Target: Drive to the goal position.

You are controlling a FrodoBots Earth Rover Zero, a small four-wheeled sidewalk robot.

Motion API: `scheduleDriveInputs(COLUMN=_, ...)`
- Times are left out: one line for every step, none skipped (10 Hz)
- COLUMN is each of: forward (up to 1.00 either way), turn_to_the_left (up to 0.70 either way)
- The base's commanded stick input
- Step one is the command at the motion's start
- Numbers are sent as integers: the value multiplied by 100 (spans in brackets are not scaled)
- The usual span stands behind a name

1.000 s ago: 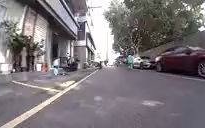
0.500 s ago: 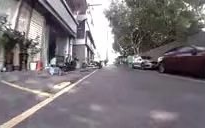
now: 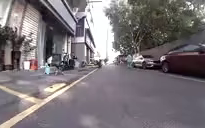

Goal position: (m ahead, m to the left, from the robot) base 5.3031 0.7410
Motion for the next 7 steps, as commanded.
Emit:
scheduleDriveInputs(forward=70, turn_to_the_left=0)
scheduleDriveInputs(forward=70, turn_to_the_left=0)
scheduleDriveInputs(forward=70, turn_to_the_left=0)
scheduleDriveInputs(forward=70, turn_to_the_left=0)
scheduleDriveInputs(forward=70, turn_to_the_left=0)
scheduleDriveInputs(forward=70, turn_to_the_left=0)
scheduleDriveInputs(forward=70, turn_to_the_left=0)
